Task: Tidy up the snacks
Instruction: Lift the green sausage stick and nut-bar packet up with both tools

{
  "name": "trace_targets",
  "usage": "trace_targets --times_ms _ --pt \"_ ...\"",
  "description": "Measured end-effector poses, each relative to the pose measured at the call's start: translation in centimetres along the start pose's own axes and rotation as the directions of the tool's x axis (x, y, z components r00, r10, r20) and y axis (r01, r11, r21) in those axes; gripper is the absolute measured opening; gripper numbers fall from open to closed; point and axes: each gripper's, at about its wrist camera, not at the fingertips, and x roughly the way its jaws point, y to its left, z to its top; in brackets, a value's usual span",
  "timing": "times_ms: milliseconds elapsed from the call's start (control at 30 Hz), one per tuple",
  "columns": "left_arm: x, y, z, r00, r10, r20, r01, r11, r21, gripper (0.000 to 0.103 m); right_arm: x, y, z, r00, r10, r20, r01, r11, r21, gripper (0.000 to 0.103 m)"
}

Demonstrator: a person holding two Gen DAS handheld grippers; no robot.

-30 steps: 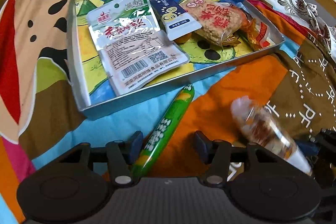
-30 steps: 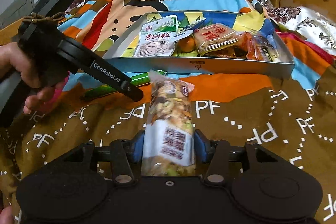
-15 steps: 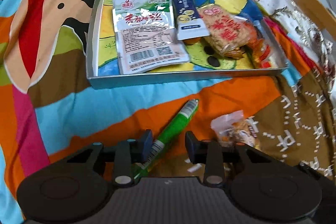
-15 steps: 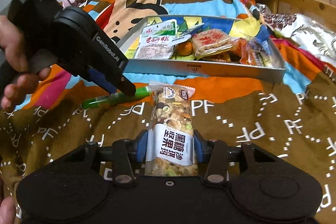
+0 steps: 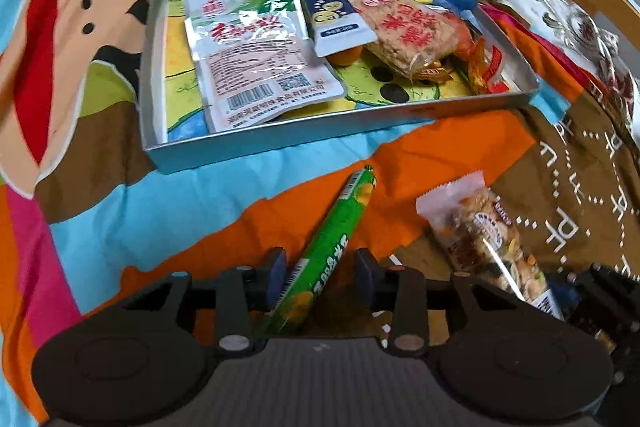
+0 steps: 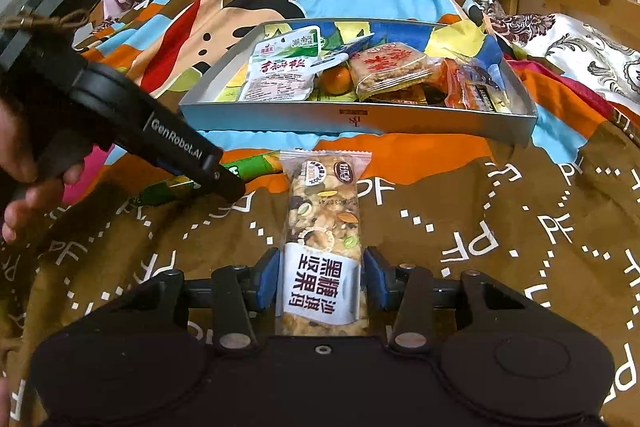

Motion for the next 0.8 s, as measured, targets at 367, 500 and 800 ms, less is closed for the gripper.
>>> trace_targets --times_ms 367,500,800 --pt "-0.2 -0.7 -0.8 0.998 0.034 0.054 -0.035 0.999 0.032 0.040 0.3 -0.2 -0.1 1.000 -0.004 0.005 0.004 1.000 0.015 0.056" --pt "-0.3 -1.2 -1.1 0.996 0.059 0.073 -0.063 0.997 0.049 0.040 0.4 0.0 -0.2 1.000 -0.009 0.011 0.008 1.000 0.006 0.056" --pt "-1.0 -1.6 -2.0 0.988 0.103 0.115 -0.099 0.994 -0.038 0.033 -0.3 -0.1 -0.4 1.000 0.009 0.019 -0.010 1.000 0.008 0.041"
